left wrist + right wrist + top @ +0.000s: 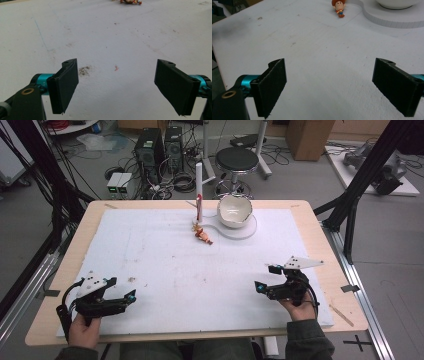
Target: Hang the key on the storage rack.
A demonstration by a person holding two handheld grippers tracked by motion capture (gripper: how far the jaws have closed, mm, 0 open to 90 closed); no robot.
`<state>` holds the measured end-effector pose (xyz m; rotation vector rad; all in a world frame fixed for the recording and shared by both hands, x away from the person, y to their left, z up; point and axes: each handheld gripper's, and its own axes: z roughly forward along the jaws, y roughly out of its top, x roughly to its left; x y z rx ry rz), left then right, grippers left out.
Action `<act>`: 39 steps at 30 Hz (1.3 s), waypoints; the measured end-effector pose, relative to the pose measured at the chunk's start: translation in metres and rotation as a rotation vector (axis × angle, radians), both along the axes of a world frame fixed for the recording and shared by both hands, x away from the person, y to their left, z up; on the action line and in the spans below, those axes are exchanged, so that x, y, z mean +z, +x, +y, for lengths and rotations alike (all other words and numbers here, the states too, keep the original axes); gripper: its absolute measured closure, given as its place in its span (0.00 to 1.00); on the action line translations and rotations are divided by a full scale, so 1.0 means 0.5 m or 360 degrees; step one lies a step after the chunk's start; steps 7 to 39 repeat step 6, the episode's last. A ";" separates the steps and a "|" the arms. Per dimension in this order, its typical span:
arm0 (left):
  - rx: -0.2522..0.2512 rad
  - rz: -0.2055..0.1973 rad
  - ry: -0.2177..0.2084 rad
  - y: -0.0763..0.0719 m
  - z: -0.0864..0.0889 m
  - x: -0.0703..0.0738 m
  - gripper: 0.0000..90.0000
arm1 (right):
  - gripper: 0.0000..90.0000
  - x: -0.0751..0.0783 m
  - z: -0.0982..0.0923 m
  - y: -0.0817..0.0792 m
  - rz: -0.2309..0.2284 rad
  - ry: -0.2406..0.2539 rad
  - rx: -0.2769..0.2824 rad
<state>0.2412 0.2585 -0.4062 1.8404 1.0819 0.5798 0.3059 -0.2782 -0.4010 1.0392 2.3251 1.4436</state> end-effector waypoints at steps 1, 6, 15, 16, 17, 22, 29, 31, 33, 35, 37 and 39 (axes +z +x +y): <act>-0.0009 -0.0001 0.0003 0.000 0.000 0.000 0.22 | 0.12 -0.001 0.000 -0.002 -0.0001 -0.0005 0.0008; -0.0022 -0.0001 0.0009 0.001 -0.002 0.000 0.22 | 0.12 -0.002 -0.002 -0.009 -0.0008 -0.0013 0.0014; -0.0022 -0.0001 0.0009 0.001 -0.002 0.000 0.22 | 0.12 -0.002 -0.002 -0.009 -0.0008 -0.0013 0.0014; -0.0022 -0.0001 0.0009 0.001 -0.002 0.000 0.22 | 0.12 -0.002 -0.002 -0.009 -0.0008 -0.0013 0.0014; -0.0022 -0.0001 0.0009 0.001 -0.002 0.000 0.22 | 0.12 -0.002 -0.002 -0.009 -0.0008 -0.0013 0.0014; -0.0022 -0.0001 0.0009 0.001 -0.002 0.000 0.22 | 0.12 -0.002 -0.002 -0.009 -0.0008 -0.0013 0.0014; -0.0022 -0.0001 0.0009 0.001 -0.002 0.000 0.22 | 0.12 -0.002 -0.002 -0.009 -0.0008 -0.0013 0.0014; -0.0022 -0.0001 0.0009 0.001 -0.002 0.000 0.22 | 0.12 -0.002 -0.002 -0.009 -0.0008 -0.0013 0.0014; -0.0022 -0.0001 0.0009 0.001 -0.002 0.000 0.22 | 0.12 -0.002 -0.002 -0.009 -0.0008 -0.0013 0.0014; -0.0022 -0.0001 0.0009 0.001 -0.002 0.000 0.22 | 0.12 -0.002 -0.002 -0.009 -0.0008 -0.0013 0.0014; -0.0022 -0.0001 0.0009 0.001 -0.002 0.000 0.22 | 0.12 -0.002 -0.002 -0.009 -0.0008 -0.0013 0.0014; -0.0022 -0.0001 0.0009 0.001 -0.002 0.000 0.22 | 0.12 -0.002 -0.002 -0.009 -0.0008 -0.0013 0.0014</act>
